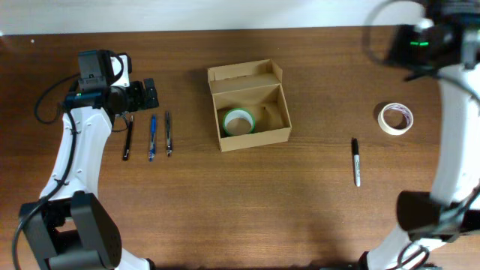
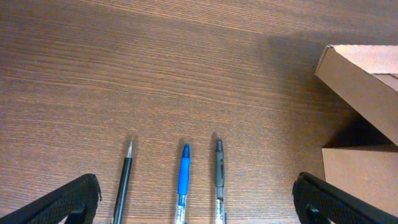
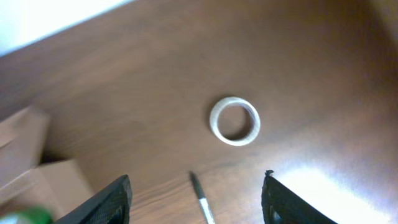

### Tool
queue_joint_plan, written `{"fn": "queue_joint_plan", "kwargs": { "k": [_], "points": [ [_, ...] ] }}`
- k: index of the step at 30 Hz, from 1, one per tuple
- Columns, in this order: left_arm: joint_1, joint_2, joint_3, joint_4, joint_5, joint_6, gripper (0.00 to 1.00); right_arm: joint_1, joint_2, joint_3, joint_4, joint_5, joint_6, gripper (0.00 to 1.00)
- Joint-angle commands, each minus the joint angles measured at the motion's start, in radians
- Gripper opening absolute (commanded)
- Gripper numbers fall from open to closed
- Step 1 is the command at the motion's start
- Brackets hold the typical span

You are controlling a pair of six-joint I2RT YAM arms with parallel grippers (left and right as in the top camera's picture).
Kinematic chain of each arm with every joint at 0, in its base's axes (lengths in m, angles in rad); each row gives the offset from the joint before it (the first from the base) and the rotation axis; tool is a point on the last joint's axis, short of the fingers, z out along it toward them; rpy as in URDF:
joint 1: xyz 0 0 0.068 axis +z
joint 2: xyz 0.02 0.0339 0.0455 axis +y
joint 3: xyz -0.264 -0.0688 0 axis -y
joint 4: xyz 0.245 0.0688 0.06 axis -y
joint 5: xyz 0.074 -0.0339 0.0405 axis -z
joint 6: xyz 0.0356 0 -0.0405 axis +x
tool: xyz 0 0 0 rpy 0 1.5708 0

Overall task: Pack container
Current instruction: 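Move the right gripper to the white tape roll and grasp its rim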

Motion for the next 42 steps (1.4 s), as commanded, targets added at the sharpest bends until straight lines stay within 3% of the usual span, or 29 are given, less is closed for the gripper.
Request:
{"fn": "queue_joint_plan", "kwargs": {
  "k": [1, 6, 13, 30, 32, 36, 42],
  "points": [
    [0.003, 0.008, 0.017, 0.000, 0.011, 0.019, 0.99, -0.153, 0.048, -0.154, 0.061, -0.185, 0.048, 0.66],
    [0.003, 0.008, 0.017, 0.000, 0.011, 0.019, 0.99, -0.291, 0.093, -0.389, 0.195, -0.303, 0.121, 0.65],
    [0.003, 0.008, 0.017, 0.000, 0.011, 0.019, 0.99, -0.312, 0.141, -0.589, 0.380, -0.291, 0.190, 0.65],
    [0.003, 0.008, 0.017, 0.000, 0.011, 0.019, 0.99, -0.313, 0.336, -0.650, 0.513, -0.239, 0.233, 0.65],
    [0.003, 0.008, 0.017, 0.000, 0.011, 0.019, 0.99, -0.313, 0.343, -0.650, 0.513, -0.237, 0.233, 0.56],
    [0.003, 0.008, 0.017, 0.000, 0.011, 0.019, 0.99, -0.313, 0.344, -0.650, 0.510, -0.237, 0.233, 0.04],
    [0.003, 0.008, 0.017, 0.000, 0.011, 0.019, 0.99, -0.313, 0.341, -0.650, 0.476, -0.237, 0.220, 0.04]
  ]
}}
